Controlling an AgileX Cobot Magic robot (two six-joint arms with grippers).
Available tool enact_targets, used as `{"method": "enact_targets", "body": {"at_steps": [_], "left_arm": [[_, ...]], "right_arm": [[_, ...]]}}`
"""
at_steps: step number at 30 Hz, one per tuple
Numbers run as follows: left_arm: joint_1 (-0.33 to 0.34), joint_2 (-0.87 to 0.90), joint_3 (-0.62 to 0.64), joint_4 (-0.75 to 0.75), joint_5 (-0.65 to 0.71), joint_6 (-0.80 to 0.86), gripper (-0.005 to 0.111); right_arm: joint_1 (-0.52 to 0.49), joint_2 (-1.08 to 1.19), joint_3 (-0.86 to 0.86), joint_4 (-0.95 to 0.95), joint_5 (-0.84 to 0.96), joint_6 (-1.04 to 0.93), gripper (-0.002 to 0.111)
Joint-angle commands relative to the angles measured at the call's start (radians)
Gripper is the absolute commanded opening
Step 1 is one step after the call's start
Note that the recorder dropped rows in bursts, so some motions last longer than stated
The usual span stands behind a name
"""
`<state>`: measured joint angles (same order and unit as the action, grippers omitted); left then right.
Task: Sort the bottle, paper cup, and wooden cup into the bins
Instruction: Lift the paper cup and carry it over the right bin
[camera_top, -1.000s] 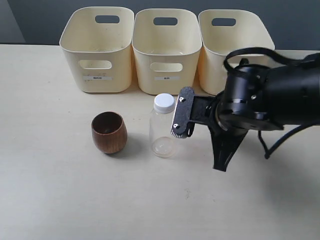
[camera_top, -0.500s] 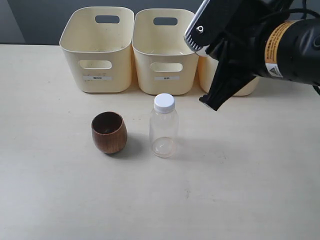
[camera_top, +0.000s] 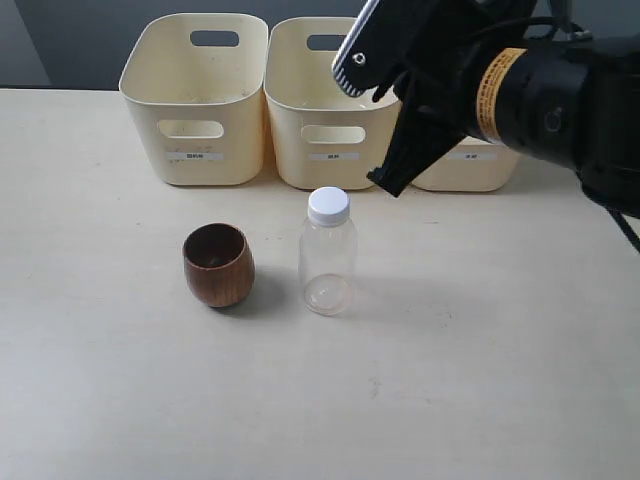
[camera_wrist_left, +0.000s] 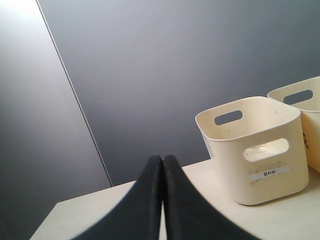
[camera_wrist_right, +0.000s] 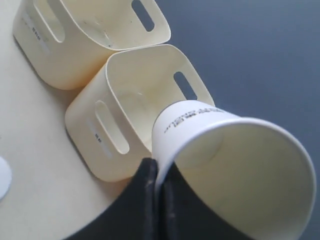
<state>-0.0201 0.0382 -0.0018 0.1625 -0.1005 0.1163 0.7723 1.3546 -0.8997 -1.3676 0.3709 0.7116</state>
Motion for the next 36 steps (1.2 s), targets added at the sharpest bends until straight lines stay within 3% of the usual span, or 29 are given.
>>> {"method": "enact_targets", "body": {"at_steps": [1,10,15,17,23,28,36], "left_arm": [[-0.001,-0.002,0.002,0.000,-0.006,-0.002,0.000],[-0.001,-0.002,0.002,0.000,-0.006,-0.002,0.000],[-0.001,-0.002,0.002,0.000,-0.006,-0.002,0.000],[-0.001,-0.002,0.002,0.000,-0.006,-0.002,0.000],[-0.001,-0.002,0.002,0.000,-0.006,-0.002,0.000],[-0.001,-0.002,0.002,0.000,-0.006,-0.002,0.000],[-0.001,-0.002,0.002,0.000,-0.006,-0.002,0.000]], "right_arm": [[-0.029,0.055,-0.046,-0.161,-0.039,0.164,-0.001],[-0.220,0.133,-0.108,-0.156,-0.298,0.223,-0.001],[-0.367,0.177,-0.149,-0.147,-0.562,0.223,-0.001],[-0.401,0.210,-0.164,-0.144,-0.570,0.223,-0.001],[-0.412,0.246,-0.164,-0.118,-0.669,0.194,-0.001],[-0.412,0.279,-0.187,0.118,-0.669,0.030,-0.001],[-0.412,0.417,-0.303,0.202,-0.719,0.015,-0.001]]}}
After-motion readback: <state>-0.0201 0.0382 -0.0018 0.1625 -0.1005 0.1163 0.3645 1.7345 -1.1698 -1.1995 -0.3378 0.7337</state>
